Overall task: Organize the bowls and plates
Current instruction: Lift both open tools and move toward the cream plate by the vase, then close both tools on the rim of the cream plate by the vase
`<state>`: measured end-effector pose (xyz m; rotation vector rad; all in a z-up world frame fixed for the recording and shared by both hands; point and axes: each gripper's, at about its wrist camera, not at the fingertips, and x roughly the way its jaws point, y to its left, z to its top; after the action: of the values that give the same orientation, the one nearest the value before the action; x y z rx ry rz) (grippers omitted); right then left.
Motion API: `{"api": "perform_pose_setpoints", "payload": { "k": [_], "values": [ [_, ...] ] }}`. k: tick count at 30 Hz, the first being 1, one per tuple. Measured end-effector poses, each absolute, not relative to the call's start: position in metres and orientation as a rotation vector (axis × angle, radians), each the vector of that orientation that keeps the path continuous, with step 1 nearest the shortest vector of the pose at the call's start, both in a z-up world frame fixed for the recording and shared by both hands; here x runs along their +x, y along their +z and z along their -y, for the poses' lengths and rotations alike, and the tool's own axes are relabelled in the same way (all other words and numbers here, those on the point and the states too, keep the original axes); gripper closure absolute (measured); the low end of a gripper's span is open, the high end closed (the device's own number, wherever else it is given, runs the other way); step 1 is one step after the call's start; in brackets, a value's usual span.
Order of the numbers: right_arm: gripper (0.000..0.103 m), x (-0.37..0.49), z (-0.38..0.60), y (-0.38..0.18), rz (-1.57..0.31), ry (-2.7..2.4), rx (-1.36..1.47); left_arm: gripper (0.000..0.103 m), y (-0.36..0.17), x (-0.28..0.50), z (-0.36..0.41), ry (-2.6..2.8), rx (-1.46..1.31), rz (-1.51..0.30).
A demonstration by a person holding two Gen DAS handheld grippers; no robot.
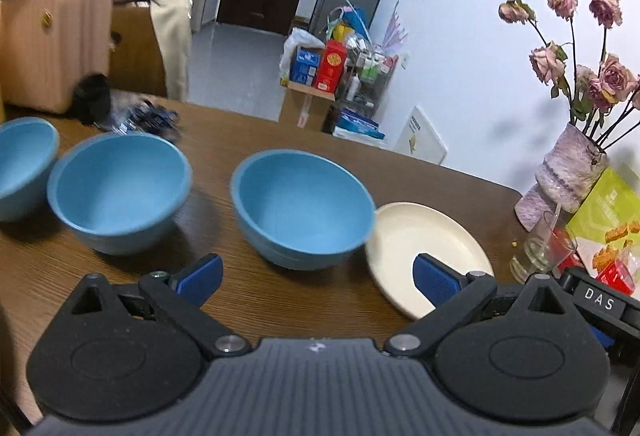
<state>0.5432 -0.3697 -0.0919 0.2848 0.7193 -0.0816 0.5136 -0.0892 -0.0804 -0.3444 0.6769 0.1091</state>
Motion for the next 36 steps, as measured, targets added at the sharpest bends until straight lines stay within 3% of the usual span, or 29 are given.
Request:
{"api": "perform_pose_setpoints", "payload": {
  "k": [22, 36],
  "values": [
    [0.002, 0.628, 0.430, -0.152, -0.672, -0.007, 0.333, 0.002, -0.150, 0.602, 0.162, 0.243, -0.471, -0.743],
    [0.014, 0.675, 0.425, -0.186, -0.701, 0.045, 0.354, 0.015, -0.185, 0.630, 0.162, 0.295, -0.498, -0.773]
  ]
}}
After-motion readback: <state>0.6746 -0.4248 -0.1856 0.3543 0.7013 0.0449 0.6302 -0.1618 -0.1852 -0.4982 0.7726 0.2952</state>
